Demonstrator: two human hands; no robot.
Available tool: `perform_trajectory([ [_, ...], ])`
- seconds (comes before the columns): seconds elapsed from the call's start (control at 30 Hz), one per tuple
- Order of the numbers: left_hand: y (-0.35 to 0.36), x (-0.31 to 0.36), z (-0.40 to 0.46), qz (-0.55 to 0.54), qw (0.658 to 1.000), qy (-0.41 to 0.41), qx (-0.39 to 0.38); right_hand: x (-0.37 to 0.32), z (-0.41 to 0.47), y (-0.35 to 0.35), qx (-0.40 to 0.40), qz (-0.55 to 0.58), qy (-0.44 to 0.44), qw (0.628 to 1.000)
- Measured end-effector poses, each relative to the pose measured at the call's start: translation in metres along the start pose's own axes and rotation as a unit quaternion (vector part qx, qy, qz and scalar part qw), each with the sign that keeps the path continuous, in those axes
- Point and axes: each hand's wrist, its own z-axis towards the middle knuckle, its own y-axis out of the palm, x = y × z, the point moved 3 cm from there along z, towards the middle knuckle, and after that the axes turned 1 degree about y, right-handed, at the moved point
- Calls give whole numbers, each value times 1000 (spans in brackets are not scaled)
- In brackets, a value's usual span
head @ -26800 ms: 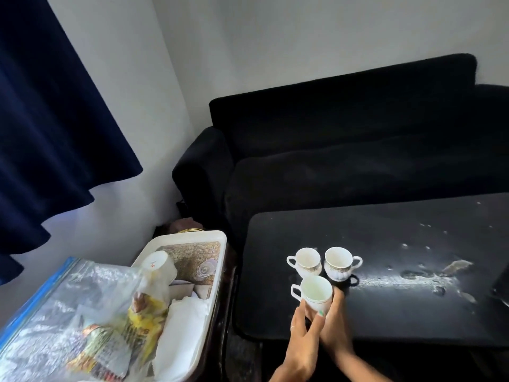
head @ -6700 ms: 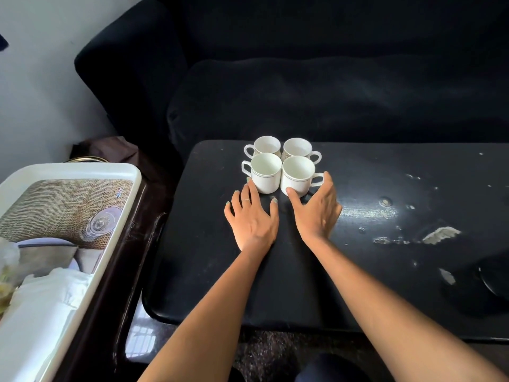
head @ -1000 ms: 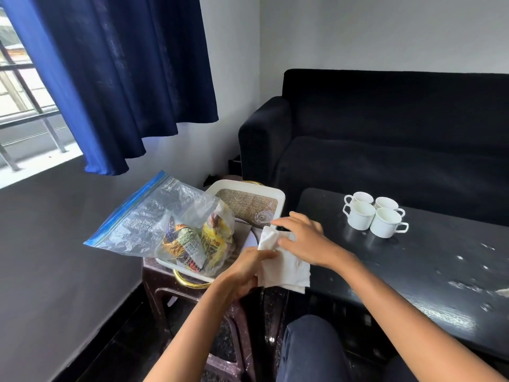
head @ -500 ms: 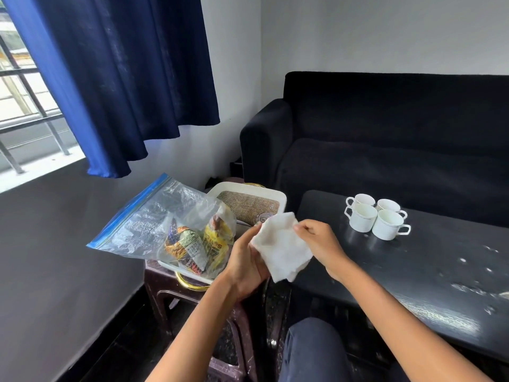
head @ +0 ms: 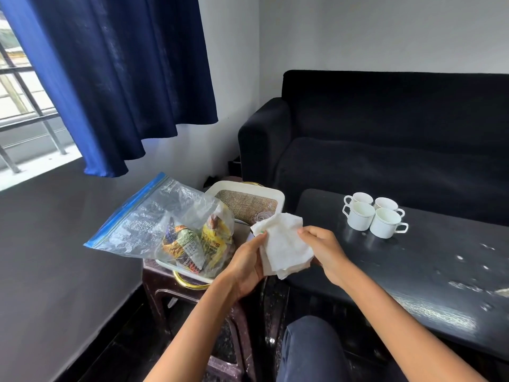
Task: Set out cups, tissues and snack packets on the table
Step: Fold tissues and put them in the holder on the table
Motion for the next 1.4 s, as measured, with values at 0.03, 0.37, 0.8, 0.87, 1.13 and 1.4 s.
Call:
perform_trajectory([
  [0.03, 0, 0, 0, 6, 1000, 3, 3, 0, -1, 1, -3, -2, -5, 1000],
  [0.37, 4, -5, 0, 85, 996, -11, -13, -40, -2, 8, 74, -308, -243, 917],
  [0.8, 9, -9, -7, 110, 992, -35, -59, -46, 4, 21, -114, -377, -176, 902],
  [0.87, 10, -9, -7, 122, 990, -35, -63, -45, 4, 18, -121, -359, -164, 911],
  [1.13, 8, -8, -5, 124, 991, -30, -26, -41, 5, 12, -63, -276, -150, 947],
  [1.4, 9, -7, -2, 7, 998, -68, -11, -37, 7, 11, -30, -214, -135, 967],
])
